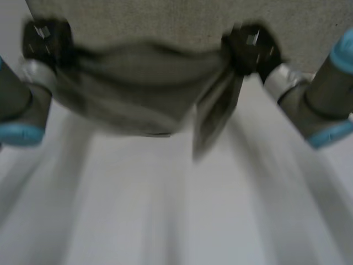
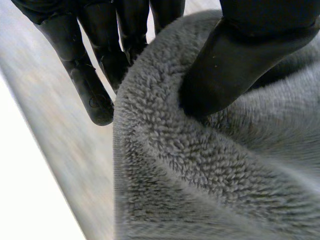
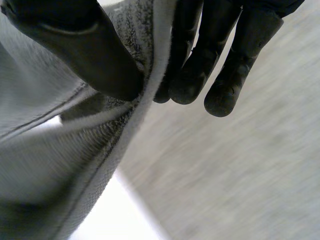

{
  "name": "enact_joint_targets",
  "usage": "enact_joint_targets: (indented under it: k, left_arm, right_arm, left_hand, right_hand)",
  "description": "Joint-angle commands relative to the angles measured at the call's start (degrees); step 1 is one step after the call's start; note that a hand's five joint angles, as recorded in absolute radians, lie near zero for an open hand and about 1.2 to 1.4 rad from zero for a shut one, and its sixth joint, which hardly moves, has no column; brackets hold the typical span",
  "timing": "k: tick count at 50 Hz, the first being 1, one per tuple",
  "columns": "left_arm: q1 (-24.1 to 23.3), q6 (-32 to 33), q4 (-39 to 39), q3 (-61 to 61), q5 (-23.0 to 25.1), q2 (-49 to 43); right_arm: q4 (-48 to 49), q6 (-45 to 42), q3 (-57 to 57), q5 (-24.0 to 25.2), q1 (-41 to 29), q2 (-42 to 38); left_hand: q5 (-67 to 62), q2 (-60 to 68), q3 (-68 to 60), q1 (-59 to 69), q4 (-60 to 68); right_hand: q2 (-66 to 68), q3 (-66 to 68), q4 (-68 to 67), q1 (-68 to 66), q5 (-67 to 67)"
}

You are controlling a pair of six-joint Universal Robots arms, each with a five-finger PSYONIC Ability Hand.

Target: Fold the towel.

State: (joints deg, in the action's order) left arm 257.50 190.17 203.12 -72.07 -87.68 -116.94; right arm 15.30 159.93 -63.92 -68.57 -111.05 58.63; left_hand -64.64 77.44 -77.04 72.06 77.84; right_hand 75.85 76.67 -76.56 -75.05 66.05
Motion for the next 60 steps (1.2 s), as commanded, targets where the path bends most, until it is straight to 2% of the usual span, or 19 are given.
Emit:
enact_joint_targets:
  k: [1,5,15,17,18,19,20,22,23,24,27,38,47,52,60]
  left_arm:
    - [1.0,0.6,2.8,-17.8,7.7,0.0]
    - [2.1,1.3,4.2,-23.8,10.2,0.1]
    - [6.3,6.9,2.1,-28.3,10.6,3.7]
    - [6.3,7.1,1.5,-29.2,10.6,4.4]
    - [6.3,7.1,0.8,-30.0,10.6,5.2]
    - [6.3,7.1,0.1,-31.1,10.6,6.1]
    - [6.3,7.1,0.1,-31.1,10.6,6.1]
    - [6.1,7.1,-0.9,-32.9,10.7,7.6]
    - [6.1,7.1,-0.9,-32.9,10.7,7.6]
    - [6.0,7.1,-1.1,-33.8,10.7,8.5]
    - [5.9,7.0,-1.3,-35.6,10.9,9.9]
    - [6.4,7.1,-0.7,-37.1,10.8,10.4]
    - [7.3,7.1,-0.6,-37.2,10.8,10.3]
    - [8.4,7.2,-0.2,-37.2,10.7,10.1]
    - [8.6,7.4,0.4,-37.3,10.6,9.7]
  right_arm:
    - [-0.4,-6.2,-15.2,3.2,0.0,0.3]
    - [-1.0,-9.2,-20.0,2.7,0.0,1.5]
    - [-10.6,-8.6,-21.6,2.5,0.1,6.3]
    - [-16.6,-8.8,-21.5,2.0,0.1,6.6]
    - [-16.6,-8.8,-21.5,2.0,0.1,6.6]
    - [-19.3,-8.7,-21.4,1.6,0.1,6.5]
    - [-19.3,-8.7,-21.4,1.6,0.1,6.5]
    - [-22.8,-8.3,-21.9,0.6,0.2,6.7]
    - [-22.8,-8.3,-22.0,0.5,0.2,6.7]
    - [-22.7,-8.1,-22.5,0.0,0.1,6.8]
    - [-21.3,-7.0,-24.1,-0.2,0.0,6.9]
    - [-9.6,2.8,-32.4,-0.7,-1.0,10.4]
    - [-3.5,-0.3,-40.0,-5.0,-1.5,11.1]
    - [-0.6,-4.7,-43.4,-5.4,-1.6,10.9]
    - [5.9,-7.1,-46.6,-5.4,-0.8,10.5]
  left_hand:
    - [-5.4,2.6,-3.0,7.9,2.2]
    - [-5.4,2.6,-3.0,7.9,2.2]
    - [-5.4,2.6,-3.0,7.9,2.2]
    - [-5.4,2.6,-3.0,7.9,2.2]
    - [-3.7,0.9,-1.3,6.3,0.5]
    - [3.5,-6.3,5.9,-0.9,-6.7]
    - [3.5,-6.3,5.9,-1.0,-6.7]
    - [21.1,-23.9,23.5,-18.5,-24.3]
    - [21.2,-24.0,23.6,-18.6,-24.4]
    - [24.5,-27.3,26.9,-21.9,-27.7]
    - [26.2,-29.0,28.6,-23.7,-29.4]
    - [30.8,-33.6,33.2,-28.2,-34.0]
    - [33.5,-36.3,35.9,-30.9,-36.7]
    - [42.2,-45.0,44.6,-39.6,-45.4]
    - [43.7,-46.5,46.1,-41.2,-46.9]
  right_hand:
    - [4.2,3.3,-3.4,-4.9,3.9]
    - [4.2,3.3,-3.4,-4.9,3.9]
    - [2.2,1.4,-1.5,-3.0,2.0]
    - [-14.2,-15.0,14.9,13.4,-14.4]
    - [-14.3,-15.1,15.0,13.5,-14.5]
    - [-19.5,-20.3,20.2,18.7,-19.7]
    - [-19.5,-20.3,20.2,18.7,-19.7]
    - [-33.6,-34.4,34.3,32.8,-33.8]
    - [-33.6,-34.5,34.3,32.8,-33.8]
    - [-39.1,-40.0,39.8,38.3,-39.3]
    - [-44.2,-45.0,44.9,43.4,-44.4]
    - [-45.1,-45.9,45.8,44.3,-45.3]
    - [-55.7,-56.5,56.4,54.9,-55.9]
    - [-54.7,-55.5,55.4,53.9,-54.9]
    - [-51.6,-52.5,52.4,50.8,-51.8]
